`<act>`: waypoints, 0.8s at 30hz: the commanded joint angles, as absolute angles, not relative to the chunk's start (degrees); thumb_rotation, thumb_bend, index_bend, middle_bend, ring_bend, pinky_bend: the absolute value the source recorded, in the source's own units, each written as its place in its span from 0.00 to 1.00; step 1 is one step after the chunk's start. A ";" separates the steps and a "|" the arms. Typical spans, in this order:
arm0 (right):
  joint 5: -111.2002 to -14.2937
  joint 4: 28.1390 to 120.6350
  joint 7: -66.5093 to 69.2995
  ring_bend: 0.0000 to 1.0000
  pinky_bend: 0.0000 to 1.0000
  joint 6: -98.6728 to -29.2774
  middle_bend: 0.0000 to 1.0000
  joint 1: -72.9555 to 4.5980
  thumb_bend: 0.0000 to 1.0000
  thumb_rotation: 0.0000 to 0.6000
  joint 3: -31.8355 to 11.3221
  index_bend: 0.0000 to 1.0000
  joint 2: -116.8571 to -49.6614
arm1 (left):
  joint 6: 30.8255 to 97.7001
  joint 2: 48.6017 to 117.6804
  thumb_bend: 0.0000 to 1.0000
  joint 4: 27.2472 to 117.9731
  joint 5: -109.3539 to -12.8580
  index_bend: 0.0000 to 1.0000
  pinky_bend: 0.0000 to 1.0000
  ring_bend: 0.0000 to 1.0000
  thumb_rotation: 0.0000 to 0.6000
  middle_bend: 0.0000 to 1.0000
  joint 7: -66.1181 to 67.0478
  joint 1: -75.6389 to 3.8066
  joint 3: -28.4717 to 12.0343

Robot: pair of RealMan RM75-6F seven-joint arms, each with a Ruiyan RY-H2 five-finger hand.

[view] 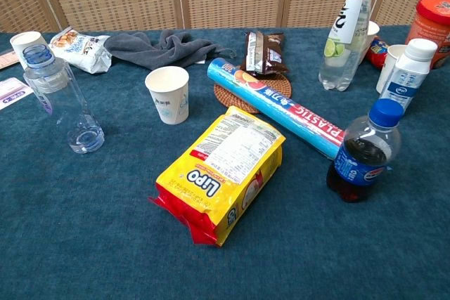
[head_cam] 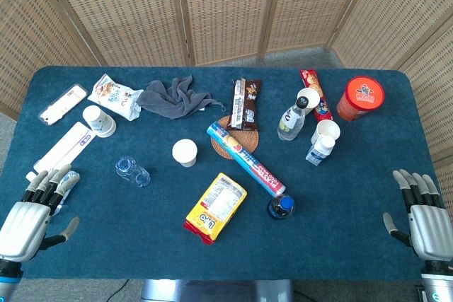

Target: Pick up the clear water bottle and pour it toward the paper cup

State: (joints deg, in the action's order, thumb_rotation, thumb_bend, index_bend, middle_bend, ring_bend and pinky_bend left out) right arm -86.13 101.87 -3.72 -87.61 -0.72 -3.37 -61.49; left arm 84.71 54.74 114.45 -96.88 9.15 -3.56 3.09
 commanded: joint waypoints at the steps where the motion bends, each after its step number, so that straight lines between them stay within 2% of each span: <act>1: -86.26 101.91 -3.62 0.00 0.00 -87.68 0.04 -0.73 0.41 1.00 -3.38 0.00 -61.49 | 84.54 54.79 0.41 114.45 -96.84 0.12 0.00 0.00 0.91 0.06 9.08 -3.62 3.13; 20: -86.82 101.60 -3.11 0.00 0.00 -88.92 0.04 0.11 0.41 1.00 -3.01 0.00 -61.85 | 84.38 54.53 0.42 114.14 -96.51 0.12 0.00 0.00 0.91 0.06 7.82 -3.87 3.01; 24: -86.61 101.41 -3.07 0.00 0.00 -88.62 0.04 0.07 0.41 1.00 -2.98 0.00 -61.97 | 82.20 54.49 0.42 114.44 -93.16 0.07 0.00 0.00 0.92 0.04 6.45 -4.33 3.00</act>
